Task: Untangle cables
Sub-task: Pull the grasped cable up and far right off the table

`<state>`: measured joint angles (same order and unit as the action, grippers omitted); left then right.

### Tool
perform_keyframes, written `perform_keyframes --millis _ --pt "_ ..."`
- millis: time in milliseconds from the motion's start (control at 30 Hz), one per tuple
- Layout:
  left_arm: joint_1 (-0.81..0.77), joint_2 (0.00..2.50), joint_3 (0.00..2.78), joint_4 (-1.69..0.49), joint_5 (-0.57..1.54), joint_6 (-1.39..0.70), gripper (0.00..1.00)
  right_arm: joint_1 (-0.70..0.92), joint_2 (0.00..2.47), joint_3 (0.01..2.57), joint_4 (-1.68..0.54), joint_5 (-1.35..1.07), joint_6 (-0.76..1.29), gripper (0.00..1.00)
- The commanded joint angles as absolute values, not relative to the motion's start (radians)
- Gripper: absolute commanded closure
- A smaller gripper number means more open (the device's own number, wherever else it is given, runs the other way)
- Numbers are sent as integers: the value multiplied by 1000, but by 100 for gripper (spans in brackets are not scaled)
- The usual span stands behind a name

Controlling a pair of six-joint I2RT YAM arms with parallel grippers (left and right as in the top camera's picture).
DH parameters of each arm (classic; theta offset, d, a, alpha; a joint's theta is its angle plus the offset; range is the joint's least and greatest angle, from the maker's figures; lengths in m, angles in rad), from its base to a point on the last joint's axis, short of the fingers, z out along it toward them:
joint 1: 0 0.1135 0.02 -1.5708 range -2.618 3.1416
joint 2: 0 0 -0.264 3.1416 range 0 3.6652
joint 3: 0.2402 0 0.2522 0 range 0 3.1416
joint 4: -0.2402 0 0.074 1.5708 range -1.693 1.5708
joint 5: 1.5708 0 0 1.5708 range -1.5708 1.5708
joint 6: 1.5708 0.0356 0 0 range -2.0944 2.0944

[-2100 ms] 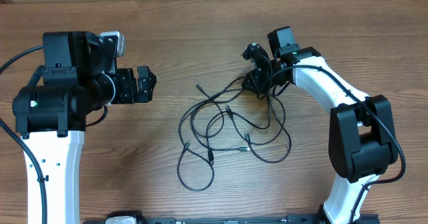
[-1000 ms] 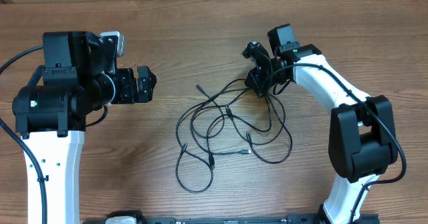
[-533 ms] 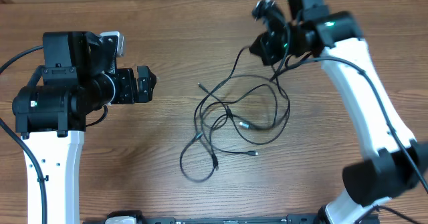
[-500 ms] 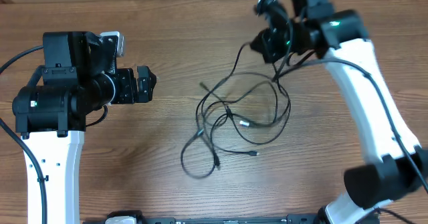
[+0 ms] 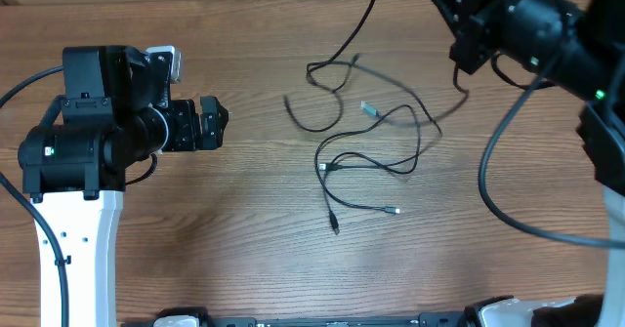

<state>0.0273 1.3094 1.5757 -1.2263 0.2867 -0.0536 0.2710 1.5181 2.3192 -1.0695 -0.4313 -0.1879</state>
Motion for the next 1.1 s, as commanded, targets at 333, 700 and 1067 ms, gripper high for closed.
perform_keyframes --millis 333,700,1067 --pt "24 1308 1589 -1226 281 -67 0 274 1501 2337 -810 -405 -183 96" --pt "24 1308 1589 -1226 281 -67 0 274 1501 2337 -643 -265 -183 96" --pt "24 1308 1589 -1226 281 -67 0 273 1504 2337 -529 -16 -191 96"
